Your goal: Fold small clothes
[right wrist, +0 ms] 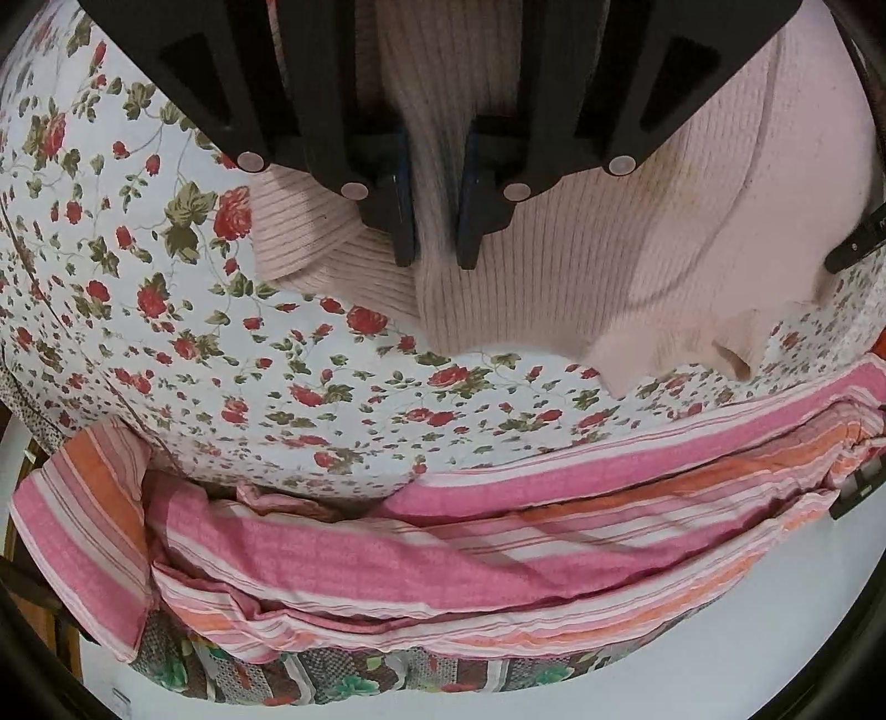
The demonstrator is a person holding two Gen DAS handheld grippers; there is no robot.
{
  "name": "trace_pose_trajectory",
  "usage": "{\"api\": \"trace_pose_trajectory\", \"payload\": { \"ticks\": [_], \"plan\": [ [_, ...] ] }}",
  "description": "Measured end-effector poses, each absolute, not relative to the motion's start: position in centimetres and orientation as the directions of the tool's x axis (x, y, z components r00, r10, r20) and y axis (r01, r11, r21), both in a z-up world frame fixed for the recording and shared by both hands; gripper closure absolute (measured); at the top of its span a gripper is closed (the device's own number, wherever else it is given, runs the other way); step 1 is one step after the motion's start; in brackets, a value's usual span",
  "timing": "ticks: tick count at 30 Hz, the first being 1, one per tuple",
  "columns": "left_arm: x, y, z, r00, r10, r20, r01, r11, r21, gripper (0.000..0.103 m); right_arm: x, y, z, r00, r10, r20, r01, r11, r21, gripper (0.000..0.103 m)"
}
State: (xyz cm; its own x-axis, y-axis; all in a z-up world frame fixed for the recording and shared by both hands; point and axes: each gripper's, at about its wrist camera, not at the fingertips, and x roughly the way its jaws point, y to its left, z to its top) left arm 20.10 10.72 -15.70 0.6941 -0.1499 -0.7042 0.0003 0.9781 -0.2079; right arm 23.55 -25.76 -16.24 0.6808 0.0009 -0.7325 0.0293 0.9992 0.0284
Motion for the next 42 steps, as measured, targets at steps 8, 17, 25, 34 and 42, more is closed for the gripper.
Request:
{"api": "trace_pose_trajectory", "payload": {
  "ticks": [8,17,25,34,42],
  "plan": [
    [20.0,10.3,-15.6,0.699,-0.128,-0.704,-0.002,0.984,-0.181,0.074,23.5,-25.6,-16.2,0.681,-0.012,-0.732,0.034,0.999,0.015,0.088],
    [19.5,9.4,-15.4,0.718,-0.027,-0.696,-0.041,0.996,-0.081,0.061,23.4,-25.5,-16.2,0.683,-0.011,-0.730,0.034,0.999,0.017,0.088],
    [19.4,9.4,-15.4,0.719,-0.029,-0.695,-0.040,0.996,-0.083,0.056,23.3,-25.5,-16.2,0.688,-0.017,-0.725,0.042,0.999,0.016,0.088],
    [19.4,9.4,-15.4,0.720,-0.032,-0.694,-0.040,0.995,-0.088,0.056,23.2,-25.8,-16.0,0.694,-0.015,-0.720,0.041,0.999,0.019,0.087],
    [18.6,11.3,-14.8,0.735,-0.168,-0.656,0.012,0.972,-0.235,0.047,22.6,-24.7,-12.6,0.708,-0.072,-0.703,0.069,0.997,-0.033,0.075]
  ]
}}
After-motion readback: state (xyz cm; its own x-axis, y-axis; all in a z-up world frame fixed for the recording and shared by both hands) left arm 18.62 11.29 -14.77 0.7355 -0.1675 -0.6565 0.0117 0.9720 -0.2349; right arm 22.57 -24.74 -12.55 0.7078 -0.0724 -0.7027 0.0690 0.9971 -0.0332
